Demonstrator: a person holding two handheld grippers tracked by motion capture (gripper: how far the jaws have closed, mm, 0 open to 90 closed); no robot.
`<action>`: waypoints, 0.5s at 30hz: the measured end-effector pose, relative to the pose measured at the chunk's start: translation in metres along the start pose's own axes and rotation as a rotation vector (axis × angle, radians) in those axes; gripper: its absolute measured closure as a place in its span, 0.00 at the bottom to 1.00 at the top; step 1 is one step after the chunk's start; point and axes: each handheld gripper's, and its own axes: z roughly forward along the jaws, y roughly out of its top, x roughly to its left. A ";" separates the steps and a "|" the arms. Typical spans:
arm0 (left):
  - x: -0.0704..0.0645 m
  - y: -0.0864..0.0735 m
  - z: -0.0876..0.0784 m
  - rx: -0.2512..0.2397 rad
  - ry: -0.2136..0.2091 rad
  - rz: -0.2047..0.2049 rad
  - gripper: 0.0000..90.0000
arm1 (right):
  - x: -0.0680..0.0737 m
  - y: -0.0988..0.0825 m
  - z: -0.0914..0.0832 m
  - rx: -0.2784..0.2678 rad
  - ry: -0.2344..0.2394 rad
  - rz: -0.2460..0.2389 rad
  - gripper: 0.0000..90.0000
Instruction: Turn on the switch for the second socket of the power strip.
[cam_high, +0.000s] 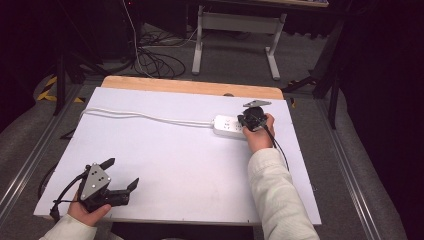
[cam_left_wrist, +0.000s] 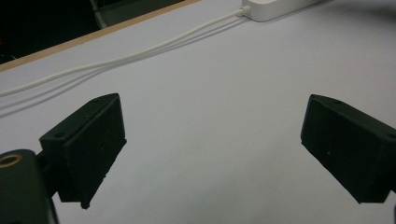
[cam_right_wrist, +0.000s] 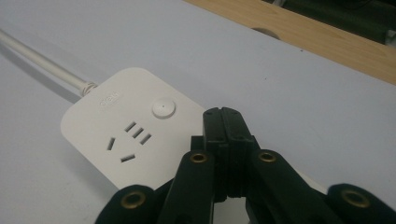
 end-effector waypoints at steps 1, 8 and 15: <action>0.000 0.000 0.000 -0.001 0.000 -0.001 0.08 | 0.000 0.000 0.001 0.001 -0.001 0.000 1.00; -0.001 0.000 0.001 0.002 0.003 0.000 0.08 | -0.001 -0.001 0.003 0.009 -0.009 -0.001 1.00; 0.000 0.000 0.001 0.002 0.003 0.003 0.08 | 0.000 -0.002 0.004 0.010 -0.014 -0.006 1.00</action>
